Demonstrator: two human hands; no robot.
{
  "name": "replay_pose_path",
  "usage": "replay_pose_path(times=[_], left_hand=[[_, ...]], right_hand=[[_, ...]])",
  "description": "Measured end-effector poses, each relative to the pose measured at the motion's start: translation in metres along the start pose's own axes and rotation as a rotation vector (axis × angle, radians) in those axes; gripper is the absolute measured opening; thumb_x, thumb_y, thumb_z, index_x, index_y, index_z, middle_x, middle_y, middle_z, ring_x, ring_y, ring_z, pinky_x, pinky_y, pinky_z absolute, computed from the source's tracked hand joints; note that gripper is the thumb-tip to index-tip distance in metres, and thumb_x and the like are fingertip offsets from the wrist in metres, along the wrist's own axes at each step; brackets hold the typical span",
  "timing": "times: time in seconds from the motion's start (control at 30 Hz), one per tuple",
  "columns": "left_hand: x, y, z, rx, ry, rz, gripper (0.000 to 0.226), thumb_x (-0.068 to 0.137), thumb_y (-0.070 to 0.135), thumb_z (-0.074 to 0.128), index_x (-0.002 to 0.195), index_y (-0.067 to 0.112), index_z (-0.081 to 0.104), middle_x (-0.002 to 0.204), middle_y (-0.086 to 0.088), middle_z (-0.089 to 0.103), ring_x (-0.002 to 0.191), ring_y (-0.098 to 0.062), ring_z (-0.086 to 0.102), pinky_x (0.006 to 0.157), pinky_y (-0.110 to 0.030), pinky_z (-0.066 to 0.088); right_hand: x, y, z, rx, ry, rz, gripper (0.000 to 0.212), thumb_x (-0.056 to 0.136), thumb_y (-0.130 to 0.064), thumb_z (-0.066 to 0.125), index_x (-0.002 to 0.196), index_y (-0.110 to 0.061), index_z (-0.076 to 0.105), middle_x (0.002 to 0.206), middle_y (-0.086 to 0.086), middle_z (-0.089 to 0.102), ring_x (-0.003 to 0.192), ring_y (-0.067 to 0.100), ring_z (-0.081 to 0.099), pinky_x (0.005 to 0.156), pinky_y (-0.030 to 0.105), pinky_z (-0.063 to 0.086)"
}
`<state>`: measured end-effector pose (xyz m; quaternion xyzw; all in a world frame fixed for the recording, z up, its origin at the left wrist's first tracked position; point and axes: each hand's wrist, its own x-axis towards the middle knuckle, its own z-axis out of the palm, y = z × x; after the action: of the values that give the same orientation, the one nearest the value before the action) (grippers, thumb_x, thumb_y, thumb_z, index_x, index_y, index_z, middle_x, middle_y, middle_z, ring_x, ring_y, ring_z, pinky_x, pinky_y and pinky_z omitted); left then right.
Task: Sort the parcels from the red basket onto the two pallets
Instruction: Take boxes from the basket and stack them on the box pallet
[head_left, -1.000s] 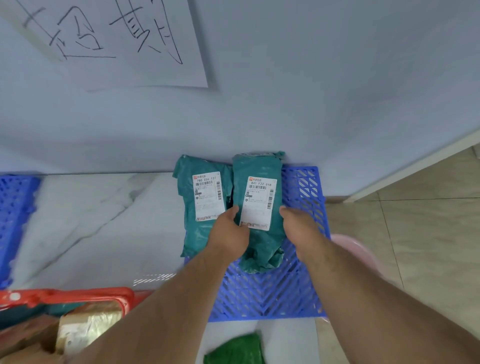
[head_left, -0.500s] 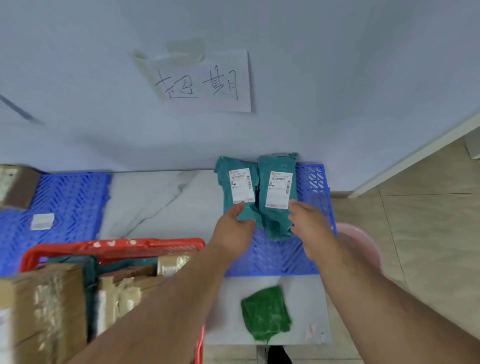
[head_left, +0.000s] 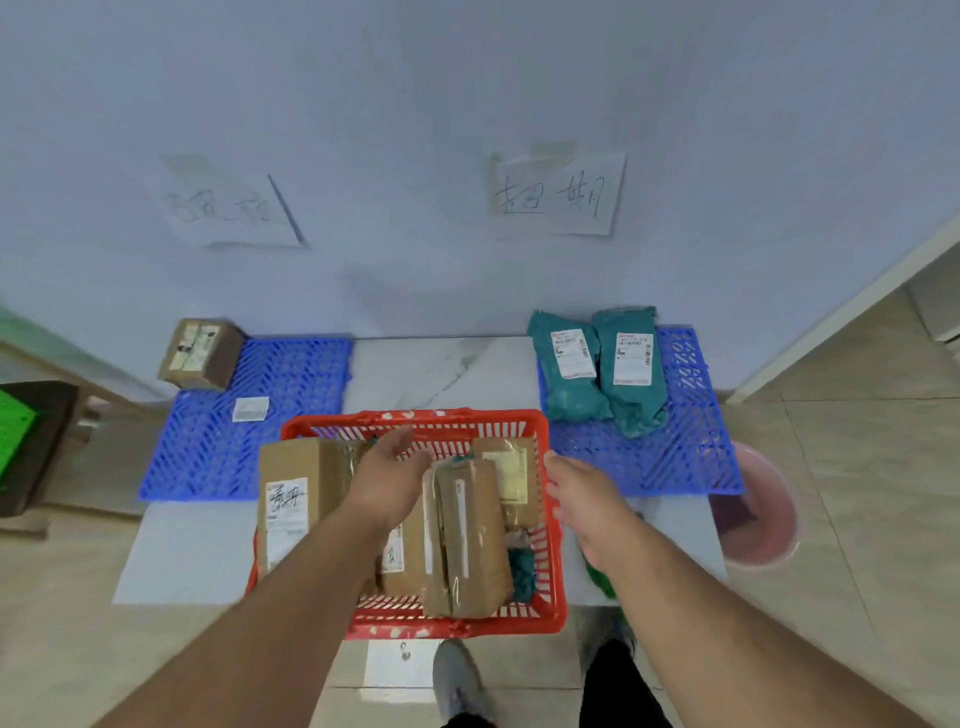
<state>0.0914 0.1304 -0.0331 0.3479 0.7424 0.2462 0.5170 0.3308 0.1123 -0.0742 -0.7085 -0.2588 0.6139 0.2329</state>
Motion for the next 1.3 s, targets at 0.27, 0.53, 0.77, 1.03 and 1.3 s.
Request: replay_pose_path(times=[0.27,0.53,0.77,1.03,1.3], left_hand=[[-0.025,-0.067,-0.032,-0.006,-0.068,-0.162,0.058,0.100,0.032,0.064,0.156,0.029,0.046,0.156,0.004,0.053,0.133,-0.027,0.059,0.114,-0.051,0.047],[-0.007,-0.094,0.008,0.039,-0.133,-0.342,0.064,0.106,0.032,0.058,0.164,0.022,0.033,0.166,-0.006,0.040,0.148,-0.034,0.043,0.123,-0.049,0.034],[0.008,-0.103,0.023,-0.017,-0.144,-0.473,0.057,0.106,0.029,0.058,0.159,0.019,0.039,0.154,-0.008,0.052,0.141,-0.032,0.049,0.117,-0.044,0.037],[0.016,-0.115,0.027,-0.036,-0.217,-0.471,0.045,0.100,0.032,0.061,0.143,0.022,0.060,0.126,0.002,0.069,0.114,-0.022,0.063,0.109,-0.042,0.048],[0.000,-0.105,0.015,-0.081,-0.246,-0.401,0.028,0.101,0.017,0.057,0.128,0.019,0.066,0.117,0.002,0.071,0.108,-0.021,0.067,0.103,-0.043,0.055]], right_hand=[[-0.034,0.032,0.053,0.028,-0.032,0.092,0.018,0.110,-0.039,0.053,0.108,-0.028,0.067,0.098,-0.006,0.068,0.090,0.010,0.063,0.086,0.033,0.050],[-0.012,0.047,0.060,0.007,-0.077,0.174,0.037,0.113,-0.037,0.049,0.143,-0.021,0.062,0.104,-0.012,0.068,0.096,0.006,0.062,0.076,0.028,0.047],[0.007,0.062,0.076,-0.073,-0.081,0.217,0.039,0.110,-0.042,0.050,0.142,-0.026,0.065,0.123,-0.003,0.074,0.114,0.020,0.070,0.112,0.045,0.051],[0.009,0.075,0.085,-0.144,-0.072,0.219,0.034,0.104,-0.042,0.051,0.131,-0.033,0.069,0.114,-0.002,0.079,0.107,0.023,0.074,0.101,0.045,0.060],[-0.004,0.068,0.077,-0.090,-0.023,0.203,0.038,0.098,-0.044,0.058,0.127,-0.027,0.076,0.112,-0.002,0.084,0.107,0.025,0.078,0.103,0.049,0.060]])
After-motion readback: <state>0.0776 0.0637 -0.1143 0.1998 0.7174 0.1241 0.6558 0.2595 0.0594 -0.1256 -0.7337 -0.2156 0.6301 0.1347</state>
